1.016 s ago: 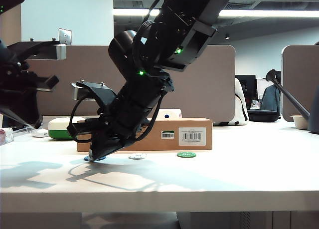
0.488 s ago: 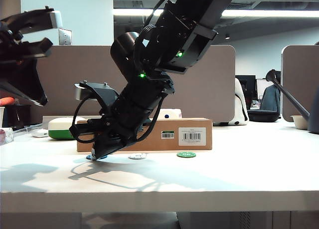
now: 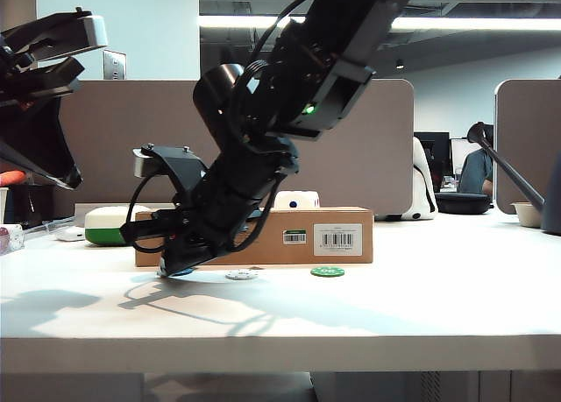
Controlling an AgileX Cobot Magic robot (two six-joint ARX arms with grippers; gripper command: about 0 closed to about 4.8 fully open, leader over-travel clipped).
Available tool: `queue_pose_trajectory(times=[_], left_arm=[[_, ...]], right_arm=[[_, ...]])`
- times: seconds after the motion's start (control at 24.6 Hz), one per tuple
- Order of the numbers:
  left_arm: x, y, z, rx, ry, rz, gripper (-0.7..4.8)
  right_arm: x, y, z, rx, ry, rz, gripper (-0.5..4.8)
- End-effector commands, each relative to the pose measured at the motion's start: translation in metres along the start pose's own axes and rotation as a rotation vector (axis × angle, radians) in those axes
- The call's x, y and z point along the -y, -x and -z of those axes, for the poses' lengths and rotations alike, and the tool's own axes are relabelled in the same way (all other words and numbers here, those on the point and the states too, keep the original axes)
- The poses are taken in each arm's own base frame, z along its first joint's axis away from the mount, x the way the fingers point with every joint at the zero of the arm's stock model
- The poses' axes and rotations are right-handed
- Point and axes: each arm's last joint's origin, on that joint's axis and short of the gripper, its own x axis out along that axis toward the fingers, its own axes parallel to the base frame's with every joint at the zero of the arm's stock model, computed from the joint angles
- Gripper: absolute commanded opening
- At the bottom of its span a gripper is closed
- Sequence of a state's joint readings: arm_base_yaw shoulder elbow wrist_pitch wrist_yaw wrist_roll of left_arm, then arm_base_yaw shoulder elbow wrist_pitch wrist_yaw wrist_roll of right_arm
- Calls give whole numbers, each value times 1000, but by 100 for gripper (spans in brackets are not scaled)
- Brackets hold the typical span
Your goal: Push the chip with the highest value in the row forward next to the rectangular box.
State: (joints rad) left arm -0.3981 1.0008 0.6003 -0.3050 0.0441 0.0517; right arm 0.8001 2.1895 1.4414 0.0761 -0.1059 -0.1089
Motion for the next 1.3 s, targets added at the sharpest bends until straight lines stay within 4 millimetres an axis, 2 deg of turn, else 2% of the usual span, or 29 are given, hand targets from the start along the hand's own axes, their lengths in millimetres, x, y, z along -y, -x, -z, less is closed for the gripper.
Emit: queue_pose_trajectory(times=[0.04, 0.77, 1.3], left_arm=[[0, 1, 0, -1, 2, 6, -5], [0, 1, 0, 3, -1, 6, -5], [0, 1, 0, 2, -1, 6, -5]], right_arm=[[-2, -7, 6, -58, -7, -7, -5], [-1, -5, 14, -152, -12, 35, -5], [3, -5, 13, -143, -7, 137, -5]])
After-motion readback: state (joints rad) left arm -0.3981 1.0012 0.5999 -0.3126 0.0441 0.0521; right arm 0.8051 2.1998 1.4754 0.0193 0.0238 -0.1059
